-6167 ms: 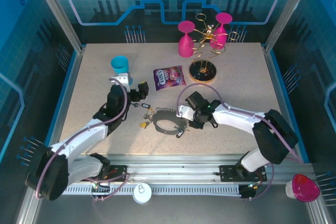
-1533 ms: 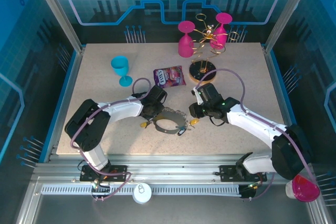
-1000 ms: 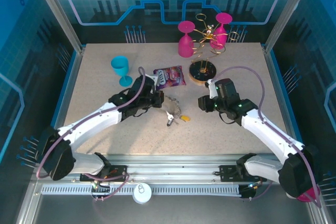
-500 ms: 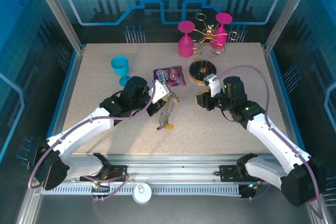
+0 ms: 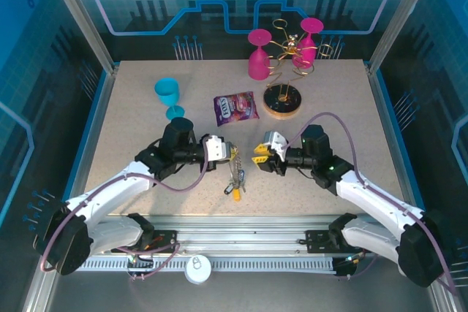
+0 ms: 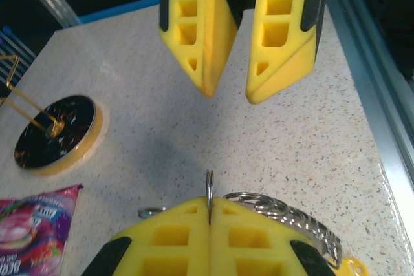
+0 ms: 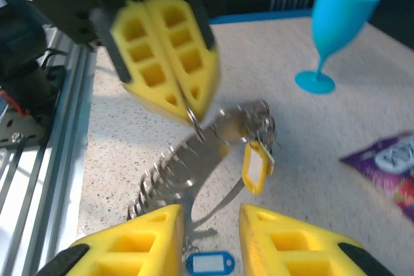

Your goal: Put the keys on the keyring

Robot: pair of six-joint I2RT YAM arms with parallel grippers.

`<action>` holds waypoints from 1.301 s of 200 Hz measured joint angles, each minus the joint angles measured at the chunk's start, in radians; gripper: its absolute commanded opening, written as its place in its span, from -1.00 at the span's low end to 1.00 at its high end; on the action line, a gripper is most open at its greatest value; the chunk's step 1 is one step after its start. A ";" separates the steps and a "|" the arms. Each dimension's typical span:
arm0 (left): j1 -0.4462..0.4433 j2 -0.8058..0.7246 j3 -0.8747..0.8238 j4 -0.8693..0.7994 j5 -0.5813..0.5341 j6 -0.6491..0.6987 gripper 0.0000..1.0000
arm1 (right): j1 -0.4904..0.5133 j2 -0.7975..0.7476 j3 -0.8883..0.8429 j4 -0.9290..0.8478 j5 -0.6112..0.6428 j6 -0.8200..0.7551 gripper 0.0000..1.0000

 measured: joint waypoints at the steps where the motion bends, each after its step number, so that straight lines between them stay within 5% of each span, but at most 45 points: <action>1: 0.000 0.000 -0.002 0.003 0.003 0.001 -1.00 | 0.001 0.000 0.000 0.002 0.000 -0.003 -0.44; 206: 0.000 0.013 -0.058 0.217 0.130 -0.008 -1.00 | 0.061 0.116 0.000 0.212 -0.025 -0.097 -0.59; 260: 0.000 0.014 -0.058 0.234 0.133 -0.021 -1.00 | 0.067 0.116 0.000 0.224 -0.024 -0.103 -0.99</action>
